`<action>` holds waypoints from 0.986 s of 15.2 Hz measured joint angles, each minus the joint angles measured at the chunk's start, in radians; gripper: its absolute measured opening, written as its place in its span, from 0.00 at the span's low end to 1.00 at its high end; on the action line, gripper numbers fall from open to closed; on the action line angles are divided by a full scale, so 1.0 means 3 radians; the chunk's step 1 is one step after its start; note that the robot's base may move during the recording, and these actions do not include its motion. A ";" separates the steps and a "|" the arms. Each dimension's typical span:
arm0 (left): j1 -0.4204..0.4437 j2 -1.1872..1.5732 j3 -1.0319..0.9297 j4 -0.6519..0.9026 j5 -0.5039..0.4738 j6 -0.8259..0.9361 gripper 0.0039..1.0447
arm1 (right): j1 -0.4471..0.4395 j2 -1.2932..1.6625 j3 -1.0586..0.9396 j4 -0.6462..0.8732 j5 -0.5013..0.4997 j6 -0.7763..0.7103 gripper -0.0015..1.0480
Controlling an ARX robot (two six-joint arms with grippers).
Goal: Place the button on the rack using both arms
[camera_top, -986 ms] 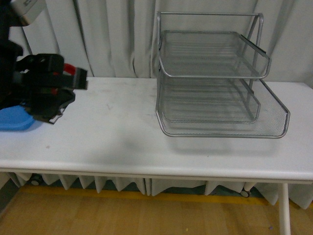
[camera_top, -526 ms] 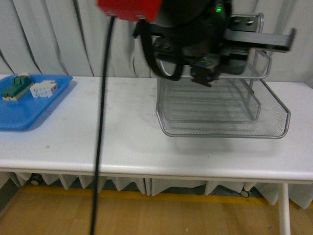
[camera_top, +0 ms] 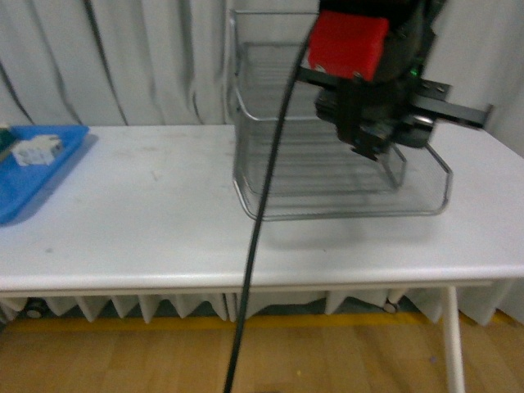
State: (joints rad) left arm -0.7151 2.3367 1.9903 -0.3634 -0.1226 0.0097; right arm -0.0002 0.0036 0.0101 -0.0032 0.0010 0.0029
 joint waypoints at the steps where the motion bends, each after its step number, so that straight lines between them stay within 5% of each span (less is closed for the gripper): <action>1: 0.0050 0.0146 0.0251 -0.0127 -0.0055 0.0031 0.35 | 0.0000 0.0000 0.0000 -0.0001 0.0000 0.0000 0.94; 4: 0.0109 0.0507 0.0863 -0.0497 -0.0075 0.0083 0.35 | 0.0000 0.0000 0.0000 -0.0001 0.0000 0.0000 0.94; 12: 0.0127 0.0542 0.0587 -0.0484 -0.0009 0.0135 0.37 | 0.0000 0.0000 0.0000 -0.0001 0.0000 0.0000 0.94; 15: 0.0159 0.0542 0.0609 -0.0458 -0.0027 0.0061 0.71 | 0.0000 0.0000 0.0000 -0.0001 0.0000 0.0000 0.94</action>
State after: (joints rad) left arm -0.6674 2.4992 2.1731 -0.5007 -0.1307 0.0280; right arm -0.0002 0.0036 0.0101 -0.0036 0.0010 0.0029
